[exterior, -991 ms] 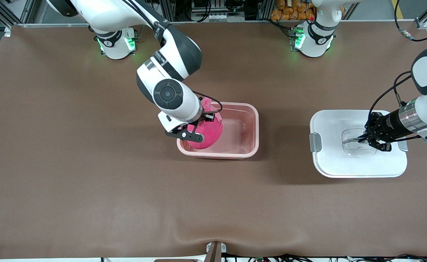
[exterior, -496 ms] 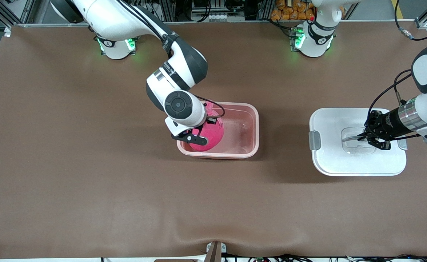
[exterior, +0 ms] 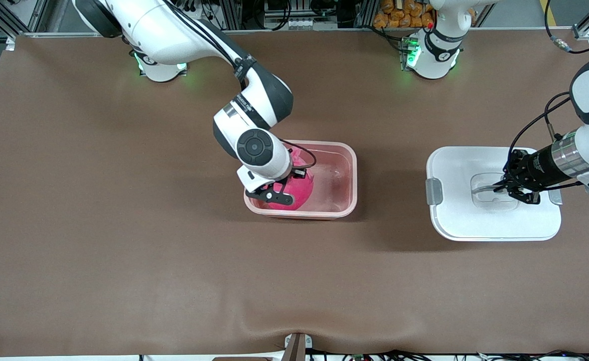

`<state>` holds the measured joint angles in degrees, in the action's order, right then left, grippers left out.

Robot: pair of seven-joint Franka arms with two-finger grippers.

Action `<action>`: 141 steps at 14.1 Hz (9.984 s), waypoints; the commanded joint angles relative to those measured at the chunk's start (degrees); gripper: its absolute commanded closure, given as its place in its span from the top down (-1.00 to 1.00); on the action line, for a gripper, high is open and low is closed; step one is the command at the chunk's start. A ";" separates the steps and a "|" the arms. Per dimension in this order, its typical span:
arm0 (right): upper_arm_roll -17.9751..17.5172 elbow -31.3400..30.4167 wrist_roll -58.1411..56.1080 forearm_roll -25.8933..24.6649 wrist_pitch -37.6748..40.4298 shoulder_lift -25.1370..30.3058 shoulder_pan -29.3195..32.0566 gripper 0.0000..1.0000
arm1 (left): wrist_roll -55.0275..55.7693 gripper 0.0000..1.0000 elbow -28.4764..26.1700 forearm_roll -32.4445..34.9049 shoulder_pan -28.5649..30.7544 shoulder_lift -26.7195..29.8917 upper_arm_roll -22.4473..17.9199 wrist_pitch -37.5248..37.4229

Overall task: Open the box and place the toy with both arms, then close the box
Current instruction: 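Lower the pink toy into the box with the right gripper, then open the right gripper to release the toy inside the box, then raise the right gripper from the box while the left gripper brings the lid back, then lower the lid onto the box with the left gripper while the right gripper withdraws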

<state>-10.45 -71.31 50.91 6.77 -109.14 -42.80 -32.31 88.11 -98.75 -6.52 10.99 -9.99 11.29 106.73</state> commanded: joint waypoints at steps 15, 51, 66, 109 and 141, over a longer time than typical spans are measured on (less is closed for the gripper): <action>0.43 -0.06 10.43 -0.53 -19.34 -5.36 -4.86 -1.00 | -0.57 -1.00 -0.30 -4.46 2.45 2.08 -0.13 -3.46; 0.17 3.90 26.07 4.13 -27.44 -7.30 -5.66 1.00 | -0.84 -1.00 -0.39 -4.64 3.86 5.15 -0.21 -8.38; -0.01 4.16 35.31 4.39 -32.19 -6.16 -6.27 1.00 | -0.75 -1.00 -0.22 -4.82 3.78 6.65 -0.04 -10.05; -0.01 9.44 -6.44 -1.94 23.63 16.95 20.97 1.00 | 36.16 -1.00 20.79 5.55 -27.41 -13.30 6.29 -2.76; 8.94 3.03 -54.15 -4.93 39.27 32.24 34.16 1.00 | 42.85 -1.00 21.23 19.00 -41.75 -19.10 6.46 2.25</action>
<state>-3.43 -63.39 0.18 1.40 -68.73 -14.36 1.37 130.64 -78.96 11.02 -29.93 -28.70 18.04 109.21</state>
